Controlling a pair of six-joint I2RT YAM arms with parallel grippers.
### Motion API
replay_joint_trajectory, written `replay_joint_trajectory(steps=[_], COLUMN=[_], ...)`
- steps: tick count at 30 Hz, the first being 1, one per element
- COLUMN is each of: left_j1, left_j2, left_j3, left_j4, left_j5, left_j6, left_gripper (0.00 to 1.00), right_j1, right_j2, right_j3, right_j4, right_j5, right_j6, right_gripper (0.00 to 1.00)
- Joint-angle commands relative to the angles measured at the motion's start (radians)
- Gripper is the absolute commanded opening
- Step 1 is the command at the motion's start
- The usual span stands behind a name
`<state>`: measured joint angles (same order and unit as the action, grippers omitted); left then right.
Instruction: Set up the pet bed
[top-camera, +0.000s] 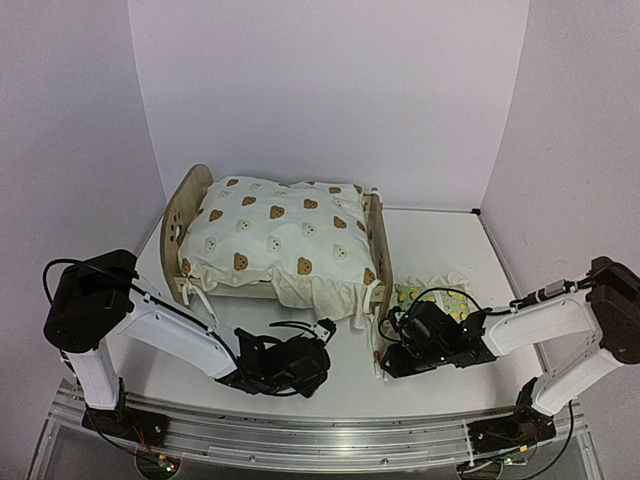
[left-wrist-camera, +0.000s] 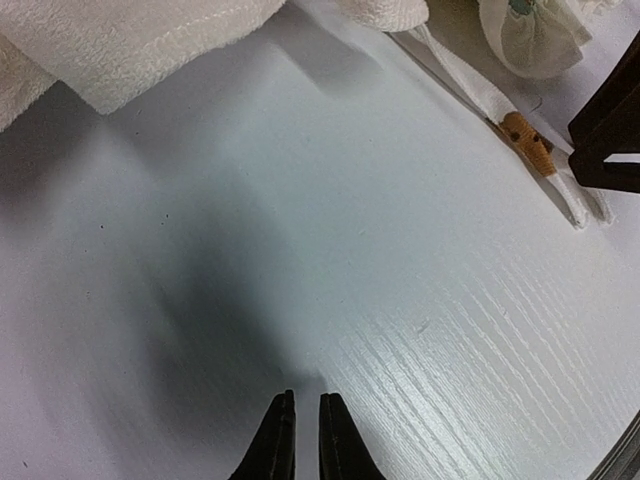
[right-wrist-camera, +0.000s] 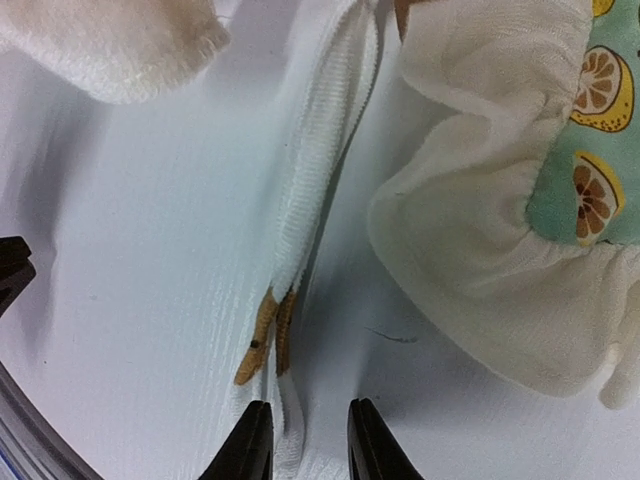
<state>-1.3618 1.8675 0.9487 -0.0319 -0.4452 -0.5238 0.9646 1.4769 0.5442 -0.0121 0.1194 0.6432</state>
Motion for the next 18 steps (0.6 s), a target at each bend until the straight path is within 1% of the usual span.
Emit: replay_joint_trajectory(steps=[1,4,7,9,12,13,15,18], left_j1=[0.004,0.002,0.000,-0.002,-0.005,-0.006,-0.008,-0.013], left_j2=[-0.004,0.000,-0.003,-0.007,-0.009,-0.009,-0.008,-0.007], left_j3=[0.046,0.054,0.055,0.056,0.057,0.057,0.062,0.066], left_j4=[0.028,0.027,0.021,0.019,0.019,0.019,0.018,0.021], left_j5=[-0.001,0.001,-0.001,-0.002,-0.006,-0.005,-0.006,-0.005], left_j6=[0.010,0.009,0.006,0.004,0.004,0.004,0.004,0.004], left_gripper=[0.11,0.11,0.11,0.11,0.11,0.11,0.12,0.12], right_j1=[0.007,0.024,0.043,0.053,0.056,0.057,0.059,0.059], right_j2=[0.014,0.027,0.027,0.030,0.045,0.045,0.036,0.004], right_j3=[-0.021,-0.015,-0.014,-0.019,-0.031,-0.034,-0.042,-0.047], right_j4=[0.001,-0.013,-0.073,-0.090,-0.097,-0.099,-0.100,-0.104], right_j5=[-0.063,-0.052,0.000,0.028,0.041,0.042,0.043,0.049], right_j6=[0.018,0.017,0.013,0.009,0.011,0.011,0.012,0.004], right_gripper=[0.27,0.27,0.26,0.21,0.07,0.04,0.00,0.00])
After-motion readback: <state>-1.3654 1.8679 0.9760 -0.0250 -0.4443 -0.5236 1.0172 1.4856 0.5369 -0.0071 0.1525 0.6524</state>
